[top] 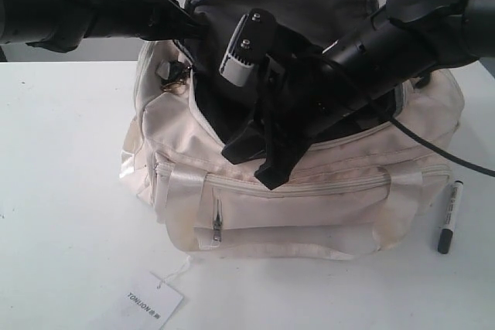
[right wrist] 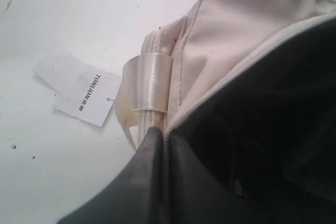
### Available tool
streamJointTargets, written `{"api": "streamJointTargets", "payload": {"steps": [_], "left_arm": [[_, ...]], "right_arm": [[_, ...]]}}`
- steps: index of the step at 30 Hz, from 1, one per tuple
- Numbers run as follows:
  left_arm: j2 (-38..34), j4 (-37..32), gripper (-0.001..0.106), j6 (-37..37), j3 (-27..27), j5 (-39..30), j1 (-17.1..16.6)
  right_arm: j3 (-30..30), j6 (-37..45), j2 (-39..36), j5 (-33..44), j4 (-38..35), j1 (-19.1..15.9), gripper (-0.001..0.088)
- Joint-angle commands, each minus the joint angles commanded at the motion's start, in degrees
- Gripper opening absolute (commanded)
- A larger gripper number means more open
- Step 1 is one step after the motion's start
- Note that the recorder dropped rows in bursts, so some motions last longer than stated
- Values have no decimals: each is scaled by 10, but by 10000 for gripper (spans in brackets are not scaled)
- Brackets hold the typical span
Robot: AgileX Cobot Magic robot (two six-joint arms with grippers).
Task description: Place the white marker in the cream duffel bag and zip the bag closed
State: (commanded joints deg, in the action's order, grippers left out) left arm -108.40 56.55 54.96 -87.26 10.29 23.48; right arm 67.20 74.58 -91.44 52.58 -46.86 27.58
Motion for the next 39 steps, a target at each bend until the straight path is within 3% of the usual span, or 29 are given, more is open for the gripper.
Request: {"api": "streamJointTargets", "payload": {"steps": [12, 19, 26, 39], "left_arm": [[0, 0, 0, 3, 0, 0, 0], [0, 0, 0, 3, 0, 0, 0], [0, 0, 0, 3, 0, 0, 0], [0, 0, 0, 3, 0, 1, 0]], "right_arm": [[0, 0, 0, -11, 0, 0, 7], [0, 0, 0, -19, 1, 0, 279], [0, -23, 0, -39, 2, 0, 446], [2, -117, 21, -90, 3, -1, 457]]}}
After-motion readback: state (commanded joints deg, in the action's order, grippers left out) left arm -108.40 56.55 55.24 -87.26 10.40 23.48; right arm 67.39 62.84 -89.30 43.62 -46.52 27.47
